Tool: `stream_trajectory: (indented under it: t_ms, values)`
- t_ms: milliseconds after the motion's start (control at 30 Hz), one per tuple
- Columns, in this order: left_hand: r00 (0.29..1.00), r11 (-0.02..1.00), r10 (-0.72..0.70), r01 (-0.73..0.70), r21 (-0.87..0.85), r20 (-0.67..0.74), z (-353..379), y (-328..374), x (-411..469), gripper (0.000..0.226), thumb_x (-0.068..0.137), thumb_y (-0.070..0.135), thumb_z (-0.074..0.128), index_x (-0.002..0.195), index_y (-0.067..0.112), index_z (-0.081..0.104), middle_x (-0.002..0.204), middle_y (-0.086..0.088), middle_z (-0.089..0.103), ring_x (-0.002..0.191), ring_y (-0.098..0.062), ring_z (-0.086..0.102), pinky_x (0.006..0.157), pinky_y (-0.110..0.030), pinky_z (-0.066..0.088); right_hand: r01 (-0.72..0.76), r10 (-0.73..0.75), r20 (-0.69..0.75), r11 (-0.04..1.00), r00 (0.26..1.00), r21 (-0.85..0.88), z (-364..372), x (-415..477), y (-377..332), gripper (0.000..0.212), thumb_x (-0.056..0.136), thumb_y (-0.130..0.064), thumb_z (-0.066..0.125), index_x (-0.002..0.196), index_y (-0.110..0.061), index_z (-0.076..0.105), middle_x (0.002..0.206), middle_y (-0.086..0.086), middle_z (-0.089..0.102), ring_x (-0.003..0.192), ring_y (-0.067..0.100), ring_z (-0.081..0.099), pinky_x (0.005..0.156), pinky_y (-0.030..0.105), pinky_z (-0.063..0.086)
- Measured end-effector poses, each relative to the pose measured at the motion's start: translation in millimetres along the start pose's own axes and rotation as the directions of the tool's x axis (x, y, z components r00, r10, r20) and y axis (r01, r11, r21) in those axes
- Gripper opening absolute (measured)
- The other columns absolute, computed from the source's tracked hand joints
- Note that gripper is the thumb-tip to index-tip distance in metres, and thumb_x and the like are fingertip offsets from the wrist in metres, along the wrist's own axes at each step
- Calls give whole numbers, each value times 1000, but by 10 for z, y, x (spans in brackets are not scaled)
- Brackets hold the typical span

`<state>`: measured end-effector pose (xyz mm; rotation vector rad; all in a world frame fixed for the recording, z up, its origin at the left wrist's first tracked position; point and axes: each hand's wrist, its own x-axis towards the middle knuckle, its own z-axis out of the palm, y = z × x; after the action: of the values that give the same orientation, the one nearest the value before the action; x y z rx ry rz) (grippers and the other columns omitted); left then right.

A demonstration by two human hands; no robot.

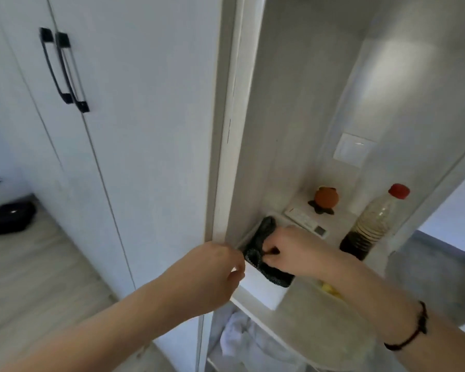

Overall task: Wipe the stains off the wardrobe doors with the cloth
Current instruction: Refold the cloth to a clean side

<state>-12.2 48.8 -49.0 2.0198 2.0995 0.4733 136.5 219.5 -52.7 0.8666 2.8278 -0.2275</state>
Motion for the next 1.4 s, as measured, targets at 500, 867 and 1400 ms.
stream_trajectory:
  t_ms: [500, 867, 1400]
  values:
    - [946, 956, -227, 262, 134, -230, 386, 526, 332, 21, 98, 21, 43, 84, 19, 58, 83, 3, 63, 72, -19, 57, 53, -26, 36, 29, -21, 166, 999, 986, -44, 353, 390, 256, 22, 94, -18, 47, 104, -15, 67, 100, 1, 67, 93, 21, 62, 84, 33, 50]
    - [928, 927, -303, 233, 295, 219, 606, 587, 885, 22, 100, 23, 49, 107, 11, 66, 90, -2, 61, 88, -21, 61, 77, -29, 47, -76, 88, 49, 974, 995, -211, 208, 335, 417, 39, 91, -31, 61, 126, -14, 55, 110, 6, 66, 102, 27, 65, 83, 35, 52]
    - [940, 940, -340, 340, -1, 2, 702, 507, 993, 43, 87, 34, 68, 122, 14, 53, 111, -5, 66, 103, -26, 65, 77, -30, 48, -109, 152, -40, 847, 988, 520, -259, 208, 524, 20, 90, -22, 76, 80, -6, 70, 67, 8, 70, 57, 15, 68, 51, 24, 53]
